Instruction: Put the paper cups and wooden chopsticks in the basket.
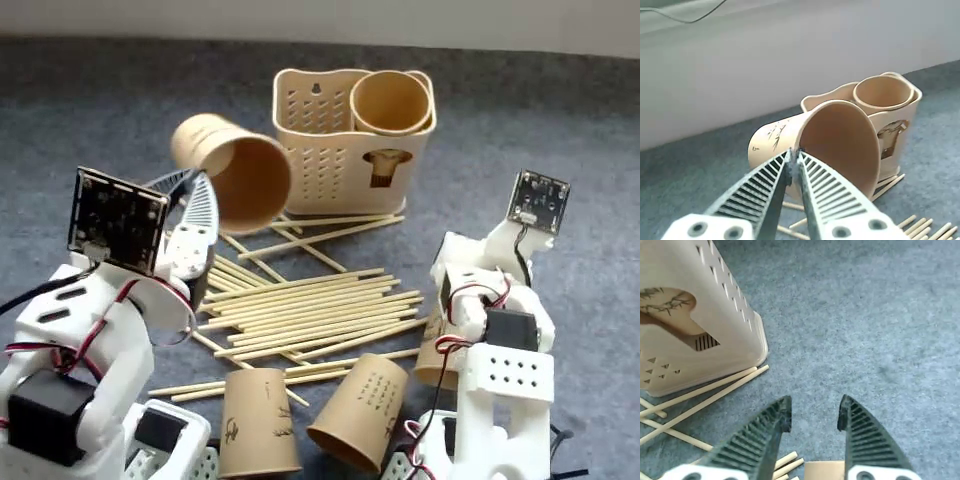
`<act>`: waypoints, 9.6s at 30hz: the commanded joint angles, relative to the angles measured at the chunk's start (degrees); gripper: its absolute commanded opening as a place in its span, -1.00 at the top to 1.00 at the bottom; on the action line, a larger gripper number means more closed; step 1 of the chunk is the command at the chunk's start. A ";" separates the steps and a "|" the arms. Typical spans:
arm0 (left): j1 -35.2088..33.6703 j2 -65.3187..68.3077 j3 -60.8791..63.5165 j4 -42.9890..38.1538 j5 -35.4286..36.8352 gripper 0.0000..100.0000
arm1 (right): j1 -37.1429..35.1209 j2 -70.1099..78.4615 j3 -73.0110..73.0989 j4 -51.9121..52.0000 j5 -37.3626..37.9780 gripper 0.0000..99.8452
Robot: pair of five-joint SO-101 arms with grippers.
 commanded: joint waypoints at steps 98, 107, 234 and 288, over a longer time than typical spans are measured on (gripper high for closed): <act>11.30 45.23 -15.16 -33.93 22.68 0.69 | 0.92 -1.27 -0.04 -2.51 0.09 0.68; 12.62 47.87 -14.37 -34.37 22.59 0.68 | 0.92 -1.27 -0.04 -2.51 0.09 0.68; 18.68 35.74 -29.93 32.88 -13.19 0.62 | 4.18 -1.10 3.21 -9.36 0.09 0.68; 53.14 4.00 36.70 5.19 -12.40 0.76 | 9.54 -1.10 2.77 -9.45 -0.35 0.68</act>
